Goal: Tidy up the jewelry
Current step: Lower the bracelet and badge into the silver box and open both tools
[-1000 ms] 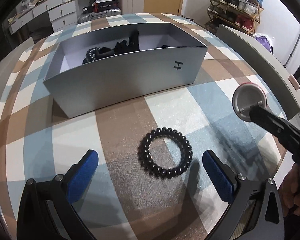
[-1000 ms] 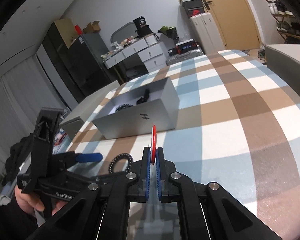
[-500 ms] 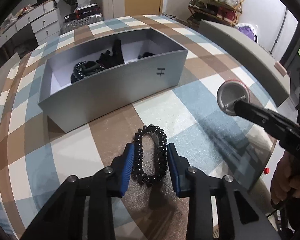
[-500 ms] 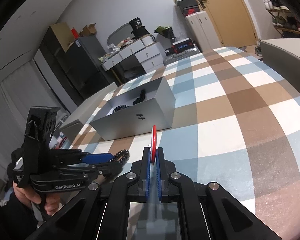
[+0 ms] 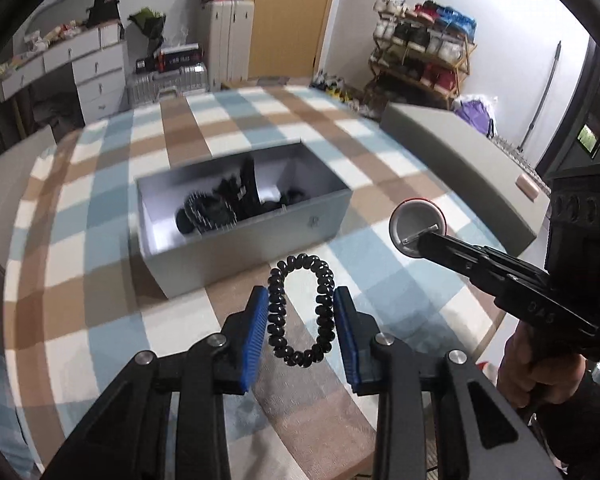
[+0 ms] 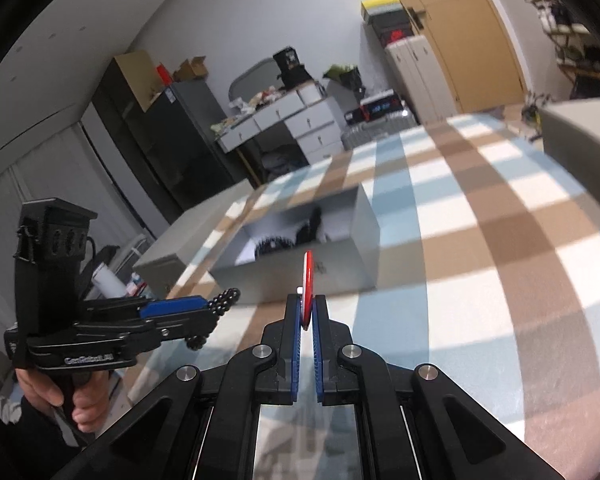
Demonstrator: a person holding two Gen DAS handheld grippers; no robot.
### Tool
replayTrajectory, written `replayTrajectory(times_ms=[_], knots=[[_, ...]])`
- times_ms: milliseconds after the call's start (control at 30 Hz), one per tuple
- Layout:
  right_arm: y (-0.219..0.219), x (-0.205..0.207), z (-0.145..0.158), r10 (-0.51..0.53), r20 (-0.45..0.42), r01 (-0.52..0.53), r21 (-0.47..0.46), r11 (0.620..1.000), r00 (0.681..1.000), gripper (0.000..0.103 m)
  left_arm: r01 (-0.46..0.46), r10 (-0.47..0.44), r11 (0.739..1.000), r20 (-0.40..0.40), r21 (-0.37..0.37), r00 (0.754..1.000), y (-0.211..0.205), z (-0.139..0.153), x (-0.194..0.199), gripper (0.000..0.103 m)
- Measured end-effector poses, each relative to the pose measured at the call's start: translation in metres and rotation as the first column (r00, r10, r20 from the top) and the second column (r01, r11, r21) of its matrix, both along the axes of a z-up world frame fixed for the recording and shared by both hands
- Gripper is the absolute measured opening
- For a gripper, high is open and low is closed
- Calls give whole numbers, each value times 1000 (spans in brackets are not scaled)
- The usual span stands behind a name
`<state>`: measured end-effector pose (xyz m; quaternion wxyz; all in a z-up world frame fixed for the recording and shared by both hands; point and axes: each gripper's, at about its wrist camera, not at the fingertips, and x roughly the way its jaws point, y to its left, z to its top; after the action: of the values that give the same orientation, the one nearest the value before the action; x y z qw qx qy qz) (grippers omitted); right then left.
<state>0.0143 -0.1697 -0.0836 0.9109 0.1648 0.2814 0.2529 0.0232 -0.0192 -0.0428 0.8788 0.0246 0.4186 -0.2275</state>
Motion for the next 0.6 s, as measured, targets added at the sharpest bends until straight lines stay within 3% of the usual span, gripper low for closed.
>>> replayTrajectory(times_ms=[367, 600], knots=[[28, 47, 37, 72, 84, -69, -46, 997, 994, 5, -45, 50, 998, 99, -50, 994, 17, 29, 40, 27], [45, 88, 40, 117, 66, -113, -57, 992, 991, 5, -39, 46, 996, 89, -79, 995, 24, 22, 83, 27]])
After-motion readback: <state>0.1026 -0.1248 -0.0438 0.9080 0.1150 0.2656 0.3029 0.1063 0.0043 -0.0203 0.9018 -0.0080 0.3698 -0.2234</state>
